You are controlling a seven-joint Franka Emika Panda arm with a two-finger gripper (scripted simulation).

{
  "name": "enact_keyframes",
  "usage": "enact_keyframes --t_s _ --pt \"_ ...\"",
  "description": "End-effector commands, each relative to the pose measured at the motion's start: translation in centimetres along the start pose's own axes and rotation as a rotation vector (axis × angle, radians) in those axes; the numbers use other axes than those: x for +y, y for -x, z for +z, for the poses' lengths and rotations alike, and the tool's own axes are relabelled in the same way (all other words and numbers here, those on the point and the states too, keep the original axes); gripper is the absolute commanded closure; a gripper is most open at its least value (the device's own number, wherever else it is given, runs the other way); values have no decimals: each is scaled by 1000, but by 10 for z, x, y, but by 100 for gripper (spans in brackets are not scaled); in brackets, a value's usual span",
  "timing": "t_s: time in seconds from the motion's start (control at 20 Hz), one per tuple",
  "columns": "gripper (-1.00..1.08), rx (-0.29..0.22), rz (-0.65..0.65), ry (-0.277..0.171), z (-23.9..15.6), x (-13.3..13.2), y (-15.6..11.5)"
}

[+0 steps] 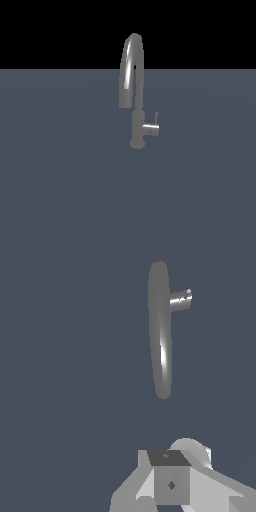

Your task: Turn on the faucet by rotating a designated handle.

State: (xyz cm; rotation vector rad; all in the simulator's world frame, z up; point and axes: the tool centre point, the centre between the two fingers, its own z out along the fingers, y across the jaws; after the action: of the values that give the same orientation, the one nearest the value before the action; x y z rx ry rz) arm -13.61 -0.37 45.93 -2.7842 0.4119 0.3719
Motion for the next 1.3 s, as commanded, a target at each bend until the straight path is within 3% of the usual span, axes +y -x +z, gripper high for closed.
enact_keyframes --t_s 0.0,0.7,1.25 --pt "108 -32 42 -42 1 1 -17" --pt "108 -223 285 -289 20 19 -111" --pt "108 -394 499 -510 55 47 -185"
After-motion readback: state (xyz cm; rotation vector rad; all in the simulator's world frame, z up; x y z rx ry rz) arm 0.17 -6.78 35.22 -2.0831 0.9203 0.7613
